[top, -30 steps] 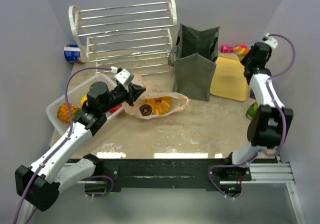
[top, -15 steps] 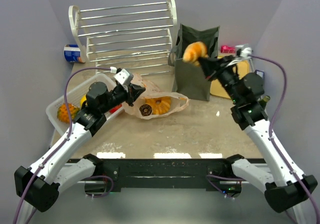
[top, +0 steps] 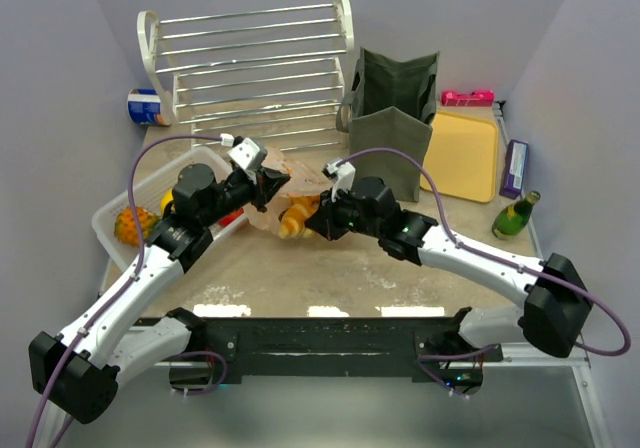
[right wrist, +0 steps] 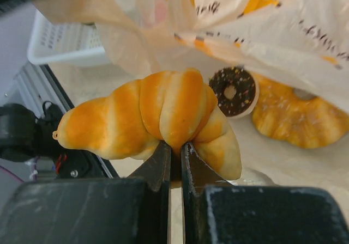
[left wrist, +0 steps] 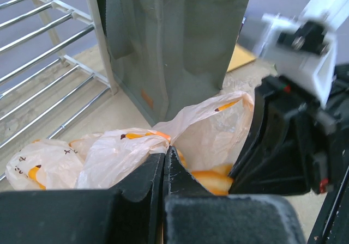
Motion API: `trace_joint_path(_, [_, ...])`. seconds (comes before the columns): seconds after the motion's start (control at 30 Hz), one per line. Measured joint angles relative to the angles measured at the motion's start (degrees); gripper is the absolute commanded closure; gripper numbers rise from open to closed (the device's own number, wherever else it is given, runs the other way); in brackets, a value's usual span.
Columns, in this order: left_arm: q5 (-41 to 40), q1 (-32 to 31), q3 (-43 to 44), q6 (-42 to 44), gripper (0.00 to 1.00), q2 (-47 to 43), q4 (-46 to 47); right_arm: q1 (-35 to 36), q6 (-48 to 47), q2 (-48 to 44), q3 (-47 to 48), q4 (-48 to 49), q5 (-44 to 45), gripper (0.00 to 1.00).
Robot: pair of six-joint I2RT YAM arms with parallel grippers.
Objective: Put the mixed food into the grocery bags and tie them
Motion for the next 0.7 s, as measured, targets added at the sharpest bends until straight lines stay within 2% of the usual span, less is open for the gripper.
trace_joint_path(0.3, [-0.2, 0.0, 0.0, 0.2, 1.00, 0.0, 0.0, 0.6, 5.2, 7.5, 1.4, -2.3, 8.8, 1.00])
trace_joint_path(0.6, [-0.3, 0.0, 0.0, 0.4, 1.00, -0.2, -0.2, -3.5, 8.5, 18.4, 6.1, -1.9, 16.2, 1.00])
trace_joint_path(0.63, [-0.3, 0.0, 0.0, 0.4, 1.00, -0.2, -0.2, -3.6, 8.8, 18.9, 6.1, -1.1, 16.6, 0.81])
trace_joint_path(0.7, [-0.3, 0.0, 0.0, 0.4, 1.00, -0.2, -0.2, -3.5, 9.5, 20.0, 6.2, 1.1, 16.5, 0.60])
